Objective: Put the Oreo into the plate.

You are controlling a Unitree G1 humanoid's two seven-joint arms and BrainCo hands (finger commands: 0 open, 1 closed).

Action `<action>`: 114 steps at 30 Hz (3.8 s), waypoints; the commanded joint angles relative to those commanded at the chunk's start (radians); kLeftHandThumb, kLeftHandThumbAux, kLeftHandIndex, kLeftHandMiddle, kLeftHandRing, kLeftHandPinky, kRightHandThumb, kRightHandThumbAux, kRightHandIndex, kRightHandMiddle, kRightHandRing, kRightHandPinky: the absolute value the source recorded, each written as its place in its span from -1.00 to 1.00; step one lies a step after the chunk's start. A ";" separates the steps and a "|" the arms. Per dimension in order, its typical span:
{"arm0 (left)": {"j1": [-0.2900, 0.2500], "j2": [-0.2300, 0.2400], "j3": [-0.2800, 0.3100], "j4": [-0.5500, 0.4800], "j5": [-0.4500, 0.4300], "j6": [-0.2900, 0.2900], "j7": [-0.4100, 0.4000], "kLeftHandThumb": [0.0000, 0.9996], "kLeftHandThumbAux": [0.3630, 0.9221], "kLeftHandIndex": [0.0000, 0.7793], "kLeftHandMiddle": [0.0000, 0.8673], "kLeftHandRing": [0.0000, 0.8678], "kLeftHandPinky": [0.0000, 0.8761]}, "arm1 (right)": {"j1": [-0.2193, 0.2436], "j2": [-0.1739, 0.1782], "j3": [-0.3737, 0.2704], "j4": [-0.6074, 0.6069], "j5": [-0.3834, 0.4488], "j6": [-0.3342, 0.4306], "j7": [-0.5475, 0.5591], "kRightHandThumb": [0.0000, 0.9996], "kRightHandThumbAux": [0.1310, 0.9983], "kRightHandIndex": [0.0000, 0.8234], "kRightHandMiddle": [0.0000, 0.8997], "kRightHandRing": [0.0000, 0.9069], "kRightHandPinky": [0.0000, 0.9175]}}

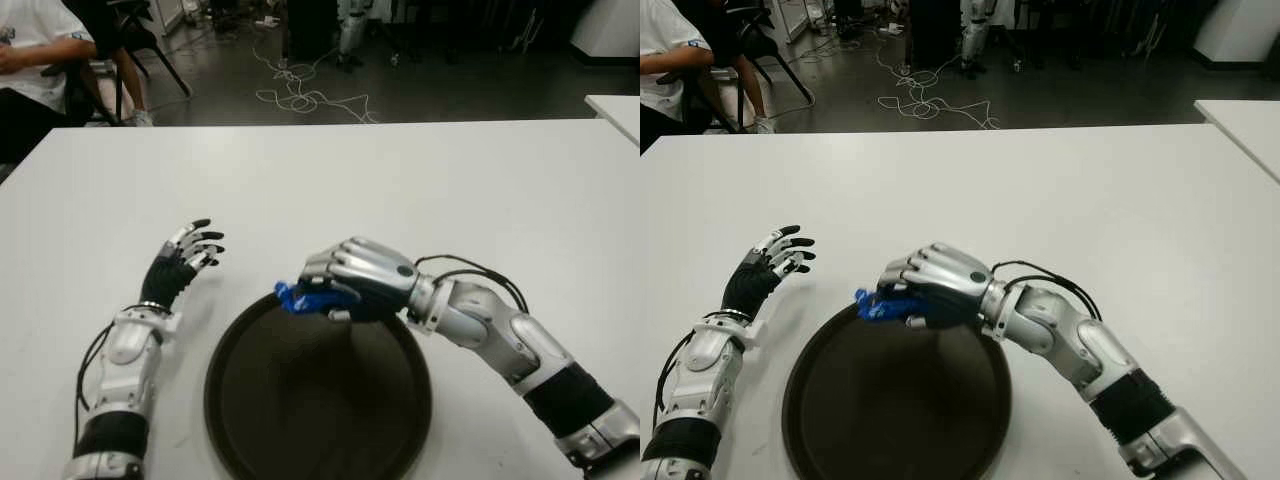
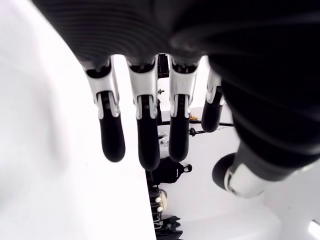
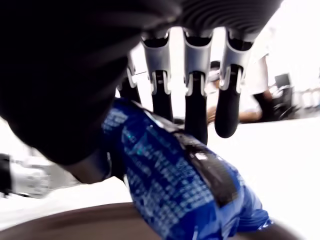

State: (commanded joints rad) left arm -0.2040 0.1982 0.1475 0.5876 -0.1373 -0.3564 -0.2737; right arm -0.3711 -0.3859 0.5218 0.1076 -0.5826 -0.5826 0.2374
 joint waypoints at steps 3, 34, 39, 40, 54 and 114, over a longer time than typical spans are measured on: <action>-0.001 0.001 0.000 0.003 0.000 0.000 0.001 -0.80 0.03 -0.55 -0.31 -0.28 -0.21 | 0.001 0.005 0.002 -0.003 0.032 -0.006 0.036 0.39 0.37 0.05 0.68 0.69 0.67; -0.013 0.004 -0.001 0.031 0.008 -0.016 -0.004 -0.86 0.06 -0.52 -0.32 -0.32 -0.27 | 0.040 0.070 -0.038 0.002 0.154 -0.001 0.129 0.38 0.37 0.05 0.66 0.68 0.60; -0.013 0.004 0.000 0.031 0.004 -0.011 -0.009 -0.86 0.06 -0.52 -0.31 -0.30 -0.25 | 0.042 0.070 -0.045 0.010 0.101 -0.020 0.074 0.38 0.38 0.04 0.57 0.55 0.40; -0.013 0.004 0.000 0.030 0.003 -0.010 -0.010 -0.86 0.06 -0.52 -0.31 -0.30 -0.25 | 0.041 0.069 -0.046 0.013 0.093 -0.024 0.065 0.38 0.38 0.04 0.55 0.52 0.36; -0.009 0.001 0.006 0.024 -0.011 -0.010 -0.020 -0.75 0.03 -0.58 -0.34 -0.30 -0.18 | 0.008 0.070 -0.038 0.097 0.036 -0.097 -0.007 0.34 0.41 -0.01 -0.03 -0.07 -0.27; -0.010 0.004 0.005 0.022 -0.008 0.001 -0.022 -0.66 0.09 -0.63 -0.37 -0.31 -0.18 | -0.008 0.076 -0.049 0.145 -0.009 -0.014 -0.052 -1.00 -0.18 -1.00 -1.00 -1.00 -1.00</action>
State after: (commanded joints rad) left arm -0.2144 0.2018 0.1524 0.6096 -0.1450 -0.3551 -0.2958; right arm -0.3787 -0.3102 0.4723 0.2526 -0.5919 -0.5966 0.1851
